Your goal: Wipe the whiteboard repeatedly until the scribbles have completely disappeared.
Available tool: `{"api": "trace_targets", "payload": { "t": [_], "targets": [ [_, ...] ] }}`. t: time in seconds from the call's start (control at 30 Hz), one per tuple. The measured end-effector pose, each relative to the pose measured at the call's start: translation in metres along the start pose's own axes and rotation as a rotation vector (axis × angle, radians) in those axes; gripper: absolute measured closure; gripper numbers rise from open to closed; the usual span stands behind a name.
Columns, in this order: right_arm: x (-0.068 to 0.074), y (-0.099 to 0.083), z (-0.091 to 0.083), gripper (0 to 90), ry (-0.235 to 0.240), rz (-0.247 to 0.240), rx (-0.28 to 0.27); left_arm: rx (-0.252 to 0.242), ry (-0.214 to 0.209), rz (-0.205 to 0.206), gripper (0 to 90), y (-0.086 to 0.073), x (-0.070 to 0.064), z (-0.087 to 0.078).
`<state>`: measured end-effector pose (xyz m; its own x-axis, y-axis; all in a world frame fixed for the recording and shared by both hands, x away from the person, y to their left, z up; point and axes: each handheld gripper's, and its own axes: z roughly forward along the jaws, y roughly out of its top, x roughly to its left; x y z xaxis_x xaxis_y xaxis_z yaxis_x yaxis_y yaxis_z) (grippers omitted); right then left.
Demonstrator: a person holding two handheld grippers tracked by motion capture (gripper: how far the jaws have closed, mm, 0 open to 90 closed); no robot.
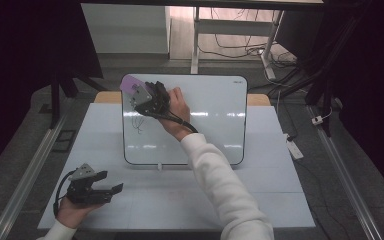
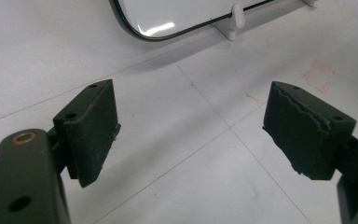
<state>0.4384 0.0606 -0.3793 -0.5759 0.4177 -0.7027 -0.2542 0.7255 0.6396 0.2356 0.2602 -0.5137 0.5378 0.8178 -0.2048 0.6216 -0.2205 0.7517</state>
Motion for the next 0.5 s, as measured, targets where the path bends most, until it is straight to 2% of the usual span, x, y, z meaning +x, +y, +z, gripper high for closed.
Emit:
{"api": "trace_targets", "payload": {
  "t": [0.13,0.17,0.2,0.23,0.3,0.37,0.43,0.47,0.5],
  "targets": [
    [0.005,0.000,0.000,39.7,-0.007,-0.049,0.000,0.000,0.000,0.000,18.4,0.000,0.000,0.000],
    [0.006,0.001,-0.002,39.8,-0.010,-0.093,0.026,-0.001,-0.001,0.000,18.4,0.000,0.000,0.000],
    [0.010,0.000,-0.002,39.8,-0.008,-0.112,0.023,-0.002,-0.001,-0.002,18.4,0.000,0.000,-0.001],
    [0.012,-0.001,-0.002,39.8,-0.011,-0.158,0.031,-0.001,-0.001,-0.001,18.4,0.000,0.000,-0.001],
    [0.017,-0.002,-0.005,39.8,-0.019,-0.225,0.079,0.000,-0.002,-0.002,18.4,0.000,0.001,-0.001],
    [0.021,-0.005,-0.007,39.9,-0.028,-0.267,0.073,0.000,-0.001,-0.002,18.4,0.000,0.001,-0.001],
    [0.018,-0.005,-0.007,39.9,-0.031,-0.264,0.089,0.001,0.000,-0.003,18.4,0.000,0.000,0.000],
    [0.015,-0.005,-0.008,39.9,-0.045,-0.251,0.108,0.002,0.000,-0.002,18.4,0.000,0.000,0.000],
    [0.013,-0.005,-0.008,39.9,-0.069,-0.236,0.097,0.003,-0.002,-0.001,18.3,0.000,0.000,0.000]
  ]
}}
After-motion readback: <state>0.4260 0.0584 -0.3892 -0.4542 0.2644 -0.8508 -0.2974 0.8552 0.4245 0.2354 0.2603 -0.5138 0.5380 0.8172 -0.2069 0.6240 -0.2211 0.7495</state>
